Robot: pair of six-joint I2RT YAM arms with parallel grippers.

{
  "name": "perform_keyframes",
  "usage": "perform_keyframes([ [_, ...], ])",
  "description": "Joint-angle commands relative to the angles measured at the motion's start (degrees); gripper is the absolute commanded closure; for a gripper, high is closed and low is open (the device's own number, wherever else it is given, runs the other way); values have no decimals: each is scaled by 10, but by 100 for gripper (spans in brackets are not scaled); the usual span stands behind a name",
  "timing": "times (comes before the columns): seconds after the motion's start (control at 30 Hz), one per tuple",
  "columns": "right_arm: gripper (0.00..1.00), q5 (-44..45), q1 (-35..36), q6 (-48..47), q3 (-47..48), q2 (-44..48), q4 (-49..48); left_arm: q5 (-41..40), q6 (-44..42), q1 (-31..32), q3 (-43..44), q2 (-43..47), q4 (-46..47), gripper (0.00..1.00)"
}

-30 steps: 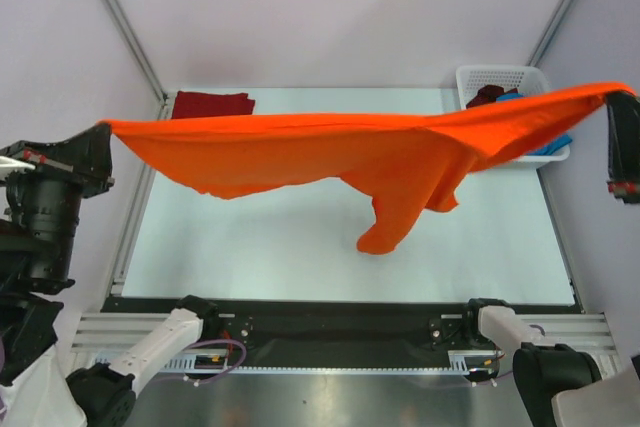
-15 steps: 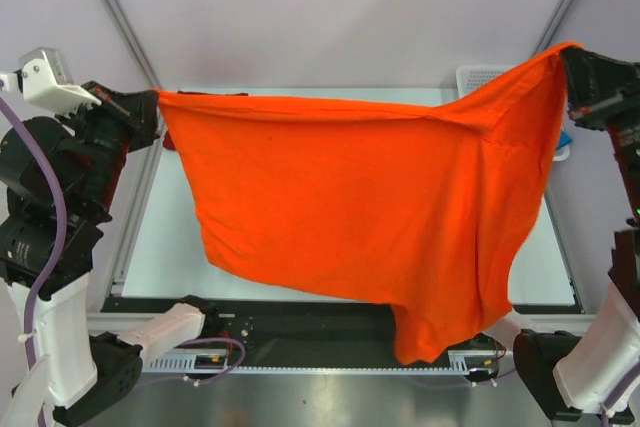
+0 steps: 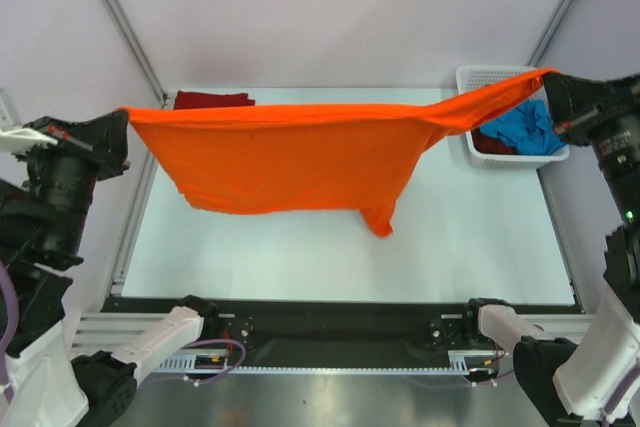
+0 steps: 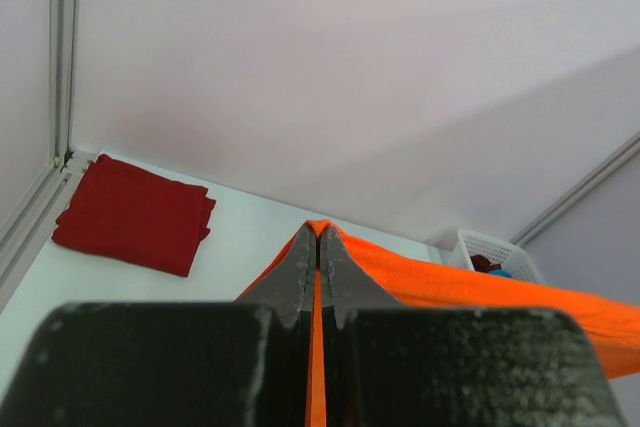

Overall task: Fold and stack the t-shirts
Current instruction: Flatten the tshirt out

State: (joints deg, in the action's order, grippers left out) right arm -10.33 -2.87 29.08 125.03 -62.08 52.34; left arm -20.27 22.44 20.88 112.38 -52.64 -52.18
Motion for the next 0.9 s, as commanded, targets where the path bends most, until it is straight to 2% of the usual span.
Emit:
perform_keyframes([
  [0.0,100,6,-4,-13,42,31,14,8,-1,3,16,25,-1,100],
  [0.33,100,-2,-2,13,71,117,83,45,-5,3,11,127,-33,100],
  [0.47,100,4,1,18,136,92,107,53,-5,3,28,135,-35,100],
  [0.53,100,12,9,27,144,75,89,47,-16,3,39,120,-35,100],
  [0.67,100,13,15,40,45,62,19,47,-20,2,20,74,-32,100],
  [0.87,100,8,14,9,-123,-8,-50,48,11,3,-162,-12,-17,100],
])
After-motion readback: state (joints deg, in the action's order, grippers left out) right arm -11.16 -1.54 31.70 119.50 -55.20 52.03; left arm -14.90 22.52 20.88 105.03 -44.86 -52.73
